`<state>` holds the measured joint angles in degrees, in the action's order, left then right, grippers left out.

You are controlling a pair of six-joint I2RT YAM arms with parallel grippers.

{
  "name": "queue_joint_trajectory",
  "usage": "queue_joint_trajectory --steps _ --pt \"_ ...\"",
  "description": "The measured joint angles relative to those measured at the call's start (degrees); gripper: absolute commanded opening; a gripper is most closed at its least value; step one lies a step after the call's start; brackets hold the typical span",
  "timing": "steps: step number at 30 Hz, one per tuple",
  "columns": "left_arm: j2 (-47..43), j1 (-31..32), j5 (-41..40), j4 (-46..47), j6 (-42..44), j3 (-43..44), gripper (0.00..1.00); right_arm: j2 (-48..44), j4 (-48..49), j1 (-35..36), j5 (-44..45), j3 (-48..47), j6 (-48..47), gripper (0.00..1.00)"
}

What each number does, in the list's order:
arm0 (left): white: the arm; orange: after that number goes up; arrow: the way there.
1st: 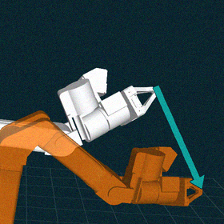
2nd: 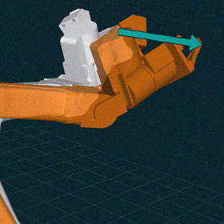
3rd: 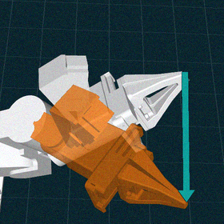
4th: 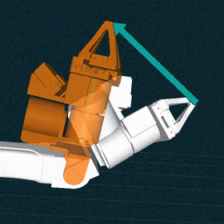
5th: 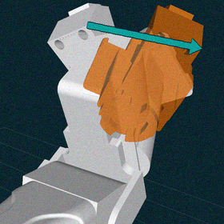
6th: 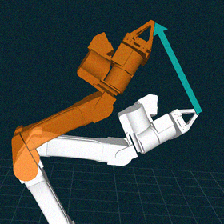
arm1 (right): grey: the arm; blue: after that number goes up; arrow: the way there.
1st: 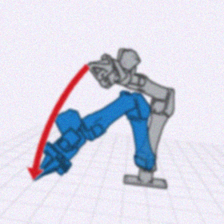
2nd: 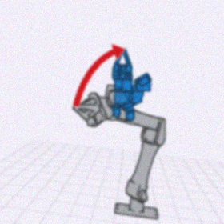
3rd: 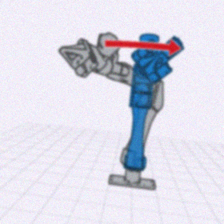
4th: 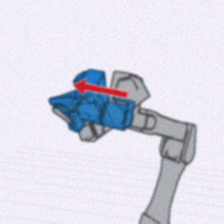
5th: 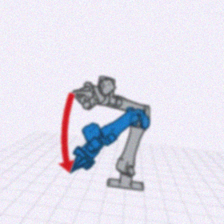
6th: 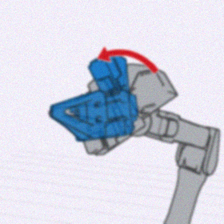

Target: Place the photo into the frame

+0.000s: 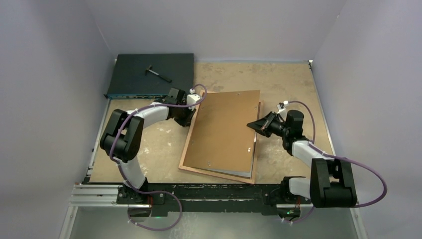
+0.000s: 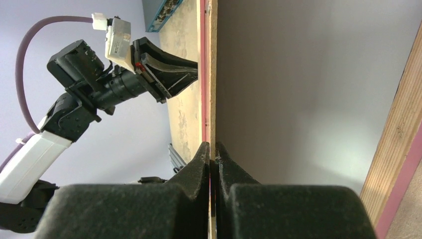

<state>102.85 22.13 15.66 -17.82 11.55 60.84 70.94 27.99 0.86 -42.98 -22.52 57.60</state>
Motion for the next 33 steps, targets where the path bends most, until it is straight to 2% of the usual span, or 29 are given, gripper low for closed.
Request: queue_joint_trajectory --steps 11,15,18,22,27,29,30,33 --pt "-1.4 -0.4 2.2 0.2 0.4 -1.9 0.18 -0.2 0.9 0.0 2.5 1.4 -1.0 0.00" --pt "-1.8 -0.4 2.7 0.3 1.0 -2.6 0.18 0.9 0.7 0.1 3.0 1.4 -2.8 0.07" --pt "-1.9 -0.4 3.0 0.3 1.3 -2.7 0.17 2.7 -1.7 0.2 4.5 0.6 -5.3 0.18" --pt "-2.0 -0.5 3.4 0.6 1.5 -2.9 0.17 3.7 -6.6 1.7 9.0 -0.9 -9.4 0.40" --pt "-2.1 -0.6 4.3 0.5 1.5 -3.0 0.17 4.4 -16.3 5.0 17.5 -5.0 -14.8 0.74" --pt "-2.2 -0.6 4.4 0.5 1.5 -3.2 0.17 3.9 -20.4 6.5 20.7 -7.2 -16.6 0.95" --pt "-2.3 -0.6 4.4 0.6 1.5 -3.3 0.17 3.5 -22.6 7.1 22.3 -8.5 -17.5 0.98" --pt "-2.5 -0.6 4.6 0.5 1.5 -3.5 0.17 2.0 -28.0 8.5 26.4 -12.1 -20.2 0.99"
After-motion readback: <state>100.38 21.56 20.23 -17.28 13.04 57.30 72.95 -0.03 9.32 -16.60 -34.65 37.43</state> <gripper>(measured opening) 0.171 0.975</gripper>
